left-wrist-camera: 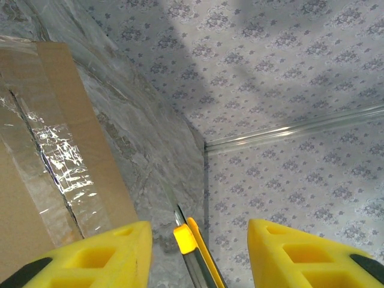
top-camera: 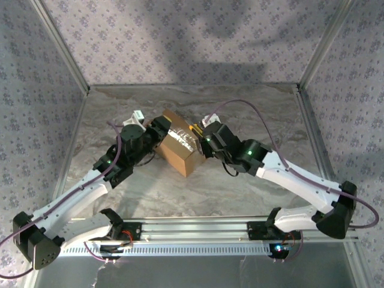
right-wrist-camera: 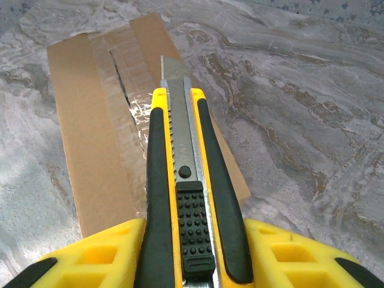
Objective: Unpack the express box
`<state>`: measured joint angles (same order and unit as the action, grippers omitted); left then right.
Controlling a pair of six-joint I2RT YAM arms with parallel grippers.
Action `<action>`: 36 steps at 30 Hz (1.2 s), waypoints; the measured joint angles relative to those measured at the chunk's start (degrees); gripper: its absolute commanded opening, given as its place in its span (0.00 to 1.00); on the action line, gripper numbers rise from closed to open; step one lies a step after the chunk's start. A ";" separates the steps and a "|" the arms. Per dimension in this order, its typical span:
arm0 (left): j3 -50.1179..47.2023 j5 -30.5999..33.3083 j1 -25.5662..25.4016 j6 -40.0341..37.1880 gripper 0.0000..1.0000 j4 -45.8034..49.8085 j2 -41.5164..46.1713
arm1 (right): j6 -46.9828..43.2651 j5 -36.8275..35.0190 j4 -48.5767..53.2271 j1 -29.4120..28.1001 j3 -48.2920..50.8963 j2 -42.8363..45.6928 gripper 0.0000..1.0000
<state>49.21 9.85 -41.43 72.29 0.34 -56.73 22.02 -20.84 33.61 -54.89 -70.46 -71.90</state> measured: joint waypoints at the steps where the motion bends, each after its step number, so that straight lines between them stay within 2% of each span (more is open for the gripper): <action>1: 0.00 -0.37 0.20 -0.24 0.45 0.13 -0.07 | 0.00 0.00 -0.02 0.00 0.63 0.98 0.00; 4: 0.00 -2.58 0.31 -1.27 0.46 0.24 -0.94 | -0.26 0.02 -0.87 0.00 2.91 3.89 0.00; 13: 0.02 -15.47 0.13 -4.70 0.76 -4.46 -8.35 | -2.49 1.27 -3.89 -0.72 6.95 7.52 0.00; 15: 0.33 -17.29 -0.15 -5.44 0.78 -5.03 -8.94 | -2.89 1.36 -4.35 -1.07 6.95 7.63 0.00; 18: 1.55 -19.17 -0.61 -5.81 0.77 -6.08 -9.92 | -3.39 1.53 -4.76 -1.57 6.95 7.65 0.00; 23: 2.01 -21.09 -0.72 -5.73 0.71 -8.44 -10.97 | -3.69 1.55 -5.16 -2.45 6.95 7.63 0.00; 31: 2.51 -22.16 -0.98 -5.53 0.65 -9.64 -12.46 | -4.57 1.53 -5.18 -3.41 6.16 7.26 0.00; 36: 2.51 -22.38 -1.03 -4.70 0.56 -10.54 -13.00 | -5.03 1.49 -5.49 -4.07 5.40 7.23 0.00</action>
<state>51.72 -12.53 -42.46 67.59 -10.20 -69.73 16.99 -19.35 28.12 -58.96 -65.06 -64.66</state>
